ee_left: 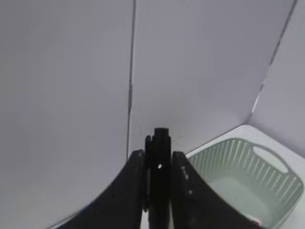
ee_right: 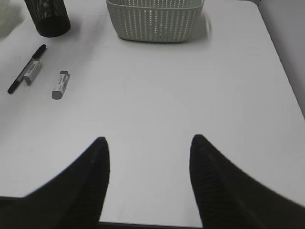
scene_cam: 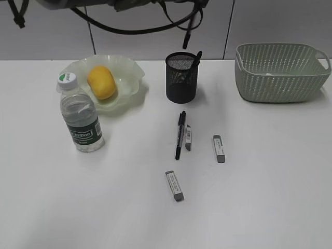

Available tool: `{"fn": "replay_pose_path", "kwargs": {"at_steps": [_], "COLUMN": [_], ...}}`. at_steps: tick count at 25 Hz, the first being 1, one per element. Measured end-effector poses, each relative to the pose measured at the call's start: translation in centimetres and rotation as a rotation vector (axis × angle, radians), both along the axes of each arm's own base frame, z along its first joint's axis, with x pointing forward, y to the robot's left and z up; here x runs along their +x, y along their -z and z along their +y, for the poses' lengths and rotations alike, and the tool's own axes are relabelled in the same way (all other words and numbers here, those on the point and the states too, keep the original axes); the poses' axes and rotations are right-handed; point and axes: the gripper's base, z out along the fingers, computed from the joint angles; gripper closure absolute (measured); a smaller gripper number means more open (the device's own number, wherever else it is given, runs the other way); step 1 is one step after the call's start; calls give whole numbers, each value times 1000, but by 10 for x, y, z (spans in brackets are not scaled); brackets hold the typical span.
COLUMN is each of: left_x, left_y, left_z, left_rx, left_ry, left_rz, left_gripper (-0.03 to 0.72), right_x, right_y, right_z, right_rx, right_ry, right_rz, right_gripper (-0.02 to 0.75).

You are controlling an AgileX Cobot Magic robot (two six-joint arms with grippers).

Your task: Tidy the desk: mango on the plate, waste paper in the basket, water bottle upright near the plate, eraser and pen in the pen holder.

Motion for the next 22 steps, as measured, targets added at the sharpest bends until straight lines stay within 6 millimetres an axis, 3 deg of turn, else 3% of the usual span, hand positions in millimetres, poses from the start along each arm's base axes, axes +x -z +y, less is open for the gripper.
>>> {"fn": "replay_pose_path", "kwargs": {"at_steps": [8,13,22], "left_x": [43,48,57], "left_y": [36,35,66], "left_z": [28,34,33], "left_rx": [-27,-77,-62], "left_ry": [96,190,278], "left_rz": [-69,-145,-217], "left_gripper": [578,578,578], "right_x": [0,0,0], "right_y": [0,0,0], "right_z": [0,0,0], "right_rx": [0,-1,-1], "right_ry": [0,0,0], "right_rz": [0,0,0], "right_gripper": [303,303,303]}}
